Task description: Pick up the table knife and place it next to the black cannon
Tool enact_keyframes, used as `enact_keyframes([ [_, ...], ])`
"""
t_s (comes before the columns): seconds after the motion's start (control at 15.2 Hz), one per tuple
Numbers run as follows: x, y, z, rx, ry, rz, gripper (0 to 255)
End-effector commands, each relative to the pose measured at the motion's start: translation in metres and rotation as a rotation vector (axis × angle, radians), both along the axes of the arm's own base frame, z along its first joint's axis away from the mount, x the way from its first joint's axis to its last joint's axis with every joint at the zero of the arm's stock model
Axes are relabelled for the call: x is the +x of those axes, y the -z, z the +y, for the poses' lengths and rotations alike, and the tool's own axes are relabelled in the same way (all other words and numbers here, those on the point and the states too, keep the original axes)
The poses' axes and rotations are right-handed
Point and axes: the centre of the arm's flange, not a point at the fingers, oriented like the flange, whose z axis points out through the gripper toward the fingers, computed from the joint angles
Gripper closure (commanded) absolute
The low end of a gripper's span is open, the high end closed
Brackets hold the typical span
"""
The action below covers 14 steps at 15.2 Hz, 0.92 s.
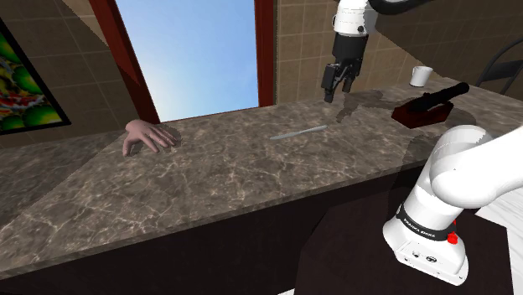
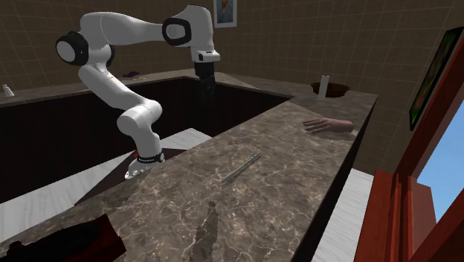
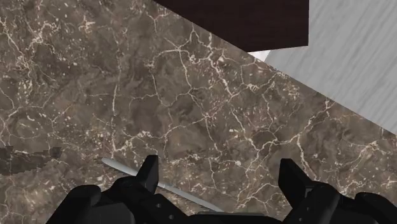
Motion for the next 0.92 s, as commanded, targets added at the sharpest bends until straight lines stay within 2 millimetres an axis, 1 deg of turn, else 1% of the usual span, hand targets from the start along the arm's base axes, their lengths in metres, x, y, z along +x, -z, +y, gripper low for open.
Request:
enact_keyframes([
  [0.0,0.000,0.000,0.000,0.000,0.000,0.000,0],
  [0.4,0.033,0.052,-0.052,-0.008,-0.320,0.028,0],
  [0.66,0.063,0.087,-0.080,-0.014,-0.533,0.047,0],
  [0.86,0.089,0.113,-0.096,-0.018,-0.693,0.060,0],
])
